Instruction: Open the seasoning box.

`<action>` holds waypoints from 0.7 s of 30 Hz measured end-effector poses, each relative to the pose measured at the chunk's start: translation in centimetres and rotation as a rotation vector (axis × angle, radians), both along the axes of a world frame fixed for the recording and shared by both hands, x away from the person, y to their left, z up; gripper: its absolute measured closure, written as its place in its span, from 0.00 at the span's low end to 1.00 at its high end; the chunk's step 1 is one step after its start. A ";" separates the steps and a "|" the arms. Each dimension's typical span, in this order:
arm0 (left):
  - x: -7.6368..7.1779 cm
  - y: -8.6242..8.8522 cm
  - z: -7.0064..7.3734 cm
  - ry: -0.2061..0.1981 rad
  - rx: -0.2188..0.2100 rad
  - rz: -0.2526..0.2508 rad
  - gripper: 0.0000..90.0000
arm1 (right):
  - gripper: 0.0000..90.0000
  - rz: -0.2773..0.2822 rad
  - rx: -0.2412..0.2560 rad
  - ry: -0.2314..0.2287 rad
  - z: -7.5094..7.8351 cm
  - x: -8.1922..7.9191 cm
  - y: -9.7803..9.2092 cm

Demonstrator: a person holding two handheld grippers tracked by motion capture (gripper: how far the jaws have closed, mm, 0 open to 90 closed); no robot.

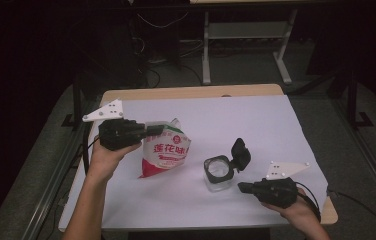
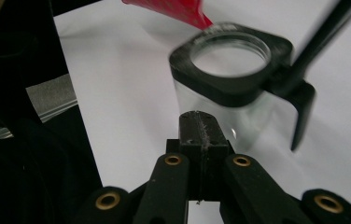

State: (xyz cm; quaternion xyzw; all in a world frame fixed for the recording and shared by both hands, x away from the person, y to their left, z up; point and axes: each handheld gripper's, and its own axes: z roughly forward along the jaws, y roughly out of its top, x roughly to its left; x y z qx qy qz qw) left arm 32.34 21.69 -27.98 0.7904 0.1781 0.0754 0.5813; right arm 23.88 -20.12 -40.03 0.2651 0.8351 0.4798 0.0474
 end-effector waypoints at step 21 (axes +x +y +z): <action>-0.1 0.3 0.1 0.001 0.002 -0.002 1.00 | 1.00 0.033 0.013 -0.071 2.3 0.8 6.0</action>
